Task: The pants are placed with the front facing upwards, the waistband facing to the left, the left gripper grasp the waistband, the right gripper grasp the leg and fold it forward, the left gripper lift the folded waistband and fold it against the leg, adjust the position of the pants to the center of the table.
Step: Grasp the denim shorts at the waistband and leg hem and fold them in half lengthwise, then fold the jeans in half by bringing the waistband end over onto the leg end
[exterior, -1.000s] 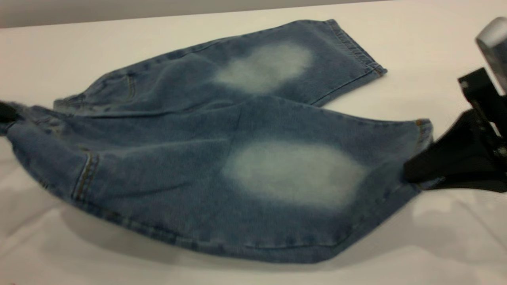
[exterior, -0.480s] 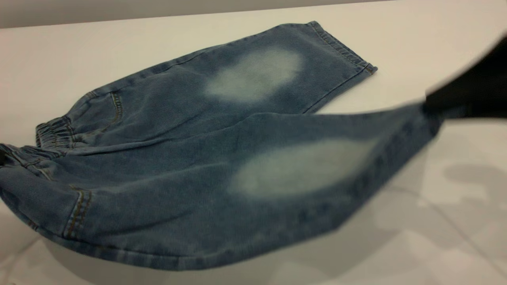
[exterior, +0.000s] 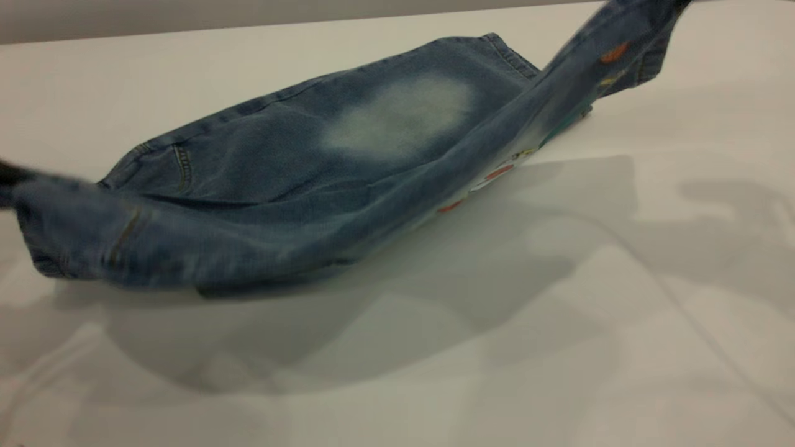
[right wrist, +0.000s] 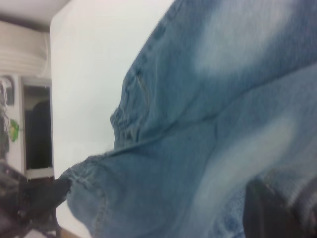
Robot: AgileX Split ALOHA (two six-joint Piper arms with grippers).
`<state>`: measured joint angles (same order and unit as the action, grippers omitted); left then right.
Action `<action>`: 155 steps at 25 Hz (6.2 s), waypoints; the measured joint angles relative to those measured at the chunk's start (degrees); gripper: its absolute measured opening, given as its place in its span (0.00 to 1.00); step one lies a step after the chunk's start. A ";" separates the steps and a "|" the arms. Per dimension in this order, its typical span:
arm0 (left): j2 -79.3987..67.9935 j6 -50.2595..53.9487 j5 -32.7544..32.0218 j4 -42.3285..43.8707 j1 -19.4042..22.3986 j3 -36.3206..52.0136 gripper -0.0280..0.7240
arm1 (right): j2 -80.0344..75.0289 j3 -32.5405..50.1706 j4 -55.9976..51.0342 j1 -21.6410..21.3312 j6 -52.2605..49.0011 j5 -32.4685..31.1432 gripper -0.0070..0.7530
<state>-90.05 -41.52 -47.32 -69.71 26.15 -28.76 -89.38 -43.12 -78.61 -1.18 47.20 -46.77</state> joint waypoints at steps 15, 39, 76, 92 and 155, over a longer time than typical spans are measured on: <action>-1.54 -0.31 2.42 -24.68 -0.05 -0.03 0.20 | -20.22 -19.57 -4.16 0.05 -4.47 -1.14 0.03; -14.74 -1.52 2.71 -30.17 -0.05 -9.35 0.20 | -38.65 -40.94 -6.82 5.87 -8.31 0.38 0.03; -14.65 -11.86 -0.48 -30.17 0.00 -11.54 0.81 | -38.60 -40.94 -0.79 5.74 -9.46 -0.19 0.08; -14.74 -8.90 6.80 -16.47 5.25 -11.83 0.81 | -37.05 -41.34 -8.94 5.89 1.43 -14.43 0.79; -33.39 10.46 5.93 12.81 -5.30 -39.33 0.26 | -41.87 -41.34 -8.72 25.40 7.45 -0.62 0.76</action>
<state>-123.44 -31.06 -41.39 -56.91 20.85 -68.09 -131.26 -84.46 -87.33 24.22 54.65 -47.39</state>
